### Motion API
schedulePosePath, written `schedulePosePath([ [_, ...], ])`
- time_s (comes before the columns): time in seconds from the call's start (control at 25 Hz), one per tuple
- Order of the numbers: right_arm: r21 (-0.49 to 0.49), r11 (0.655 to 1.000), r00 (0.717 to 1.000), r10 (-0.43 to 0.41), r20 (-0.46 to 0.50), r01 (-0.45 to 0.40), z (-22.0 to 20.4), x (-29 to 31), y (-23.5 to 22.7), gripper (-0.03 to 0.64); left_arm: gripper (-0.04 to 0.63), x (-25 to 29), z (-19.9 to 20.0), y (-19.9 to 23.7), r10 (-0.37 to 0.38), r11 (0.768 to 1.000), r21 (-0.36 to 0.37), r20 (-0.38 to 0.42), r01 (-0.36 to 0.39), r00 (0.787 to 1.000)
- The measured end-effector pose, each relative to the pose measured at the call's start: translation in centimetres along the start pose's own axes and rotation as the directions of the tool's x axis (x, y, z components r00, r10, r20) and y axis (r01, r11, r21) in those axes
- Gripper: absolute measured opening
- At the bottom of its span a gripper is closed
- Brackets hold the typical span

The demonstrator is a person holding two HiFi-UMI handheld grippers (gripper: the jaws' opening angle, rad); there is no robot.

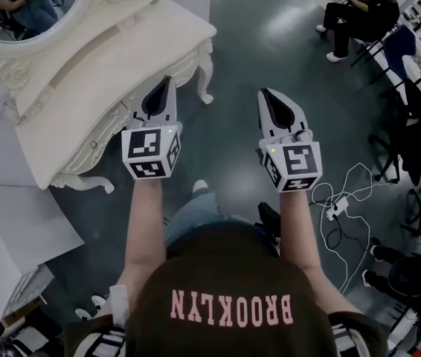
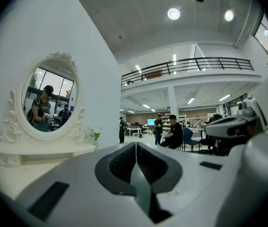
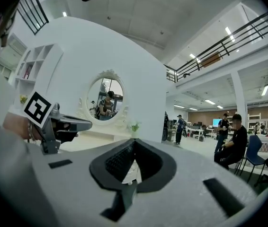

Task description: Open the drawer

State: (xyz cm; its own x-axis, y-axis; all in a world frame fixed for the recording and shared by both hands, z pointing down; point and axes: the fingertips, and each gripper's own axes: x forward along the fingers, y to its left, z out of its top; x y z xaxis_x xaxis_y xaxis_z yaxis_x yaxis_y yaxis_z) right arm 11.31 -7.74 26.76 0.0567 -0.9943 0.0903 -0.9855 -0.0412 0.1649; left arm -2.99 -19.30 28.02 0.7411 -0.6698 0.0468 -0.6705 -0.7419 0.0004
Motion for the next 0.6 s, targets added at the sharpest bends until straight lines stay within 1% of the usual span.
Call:
schedulePosePath([
  [0.12,-0.009,1.0,0.999,0.025,-0.02,-0.025,-0.5,3.4,0.0,-0.003,0.006,2.2,-1.0,1.4,-0.037,0.998,-0.053,-0.01,0.036,0.999],
  [0.2,-0.008,0.999,0.999,0.042,-0.03,-0.042,-0.7,5.5,0.0,-0.003,0.006,3.3,-1.8,2.4,-0.043,0.997,-0.072,-0.024,0.041,0.999],
  [0.32,0.006,0.997,0.997,0.071,-0.041,-0.071,-0.9,8.0,0.4,-0.003,0.006,4.2,-2.8,3.9,-0.016,0.996,-0.092,-0.04,0.012,0.999],
  [0.48,0.002,0.993,0.991,0.117,-0.063,-0.117,-1.8,10.2,1.4,-0.003,0.005,4.8,-4.5,5.9,0.038,0.995,-0.088,-0.083,-0.045,0.996],
  [0.6,0.013,0.99,0.987,0.14,-0.08,-0.139,-2.8,11.6,1.3,-0.003,0.006,5.3,-5.6,6.8,0.073,0.993,-0.082,-0.101,-0.082,0.992],
])
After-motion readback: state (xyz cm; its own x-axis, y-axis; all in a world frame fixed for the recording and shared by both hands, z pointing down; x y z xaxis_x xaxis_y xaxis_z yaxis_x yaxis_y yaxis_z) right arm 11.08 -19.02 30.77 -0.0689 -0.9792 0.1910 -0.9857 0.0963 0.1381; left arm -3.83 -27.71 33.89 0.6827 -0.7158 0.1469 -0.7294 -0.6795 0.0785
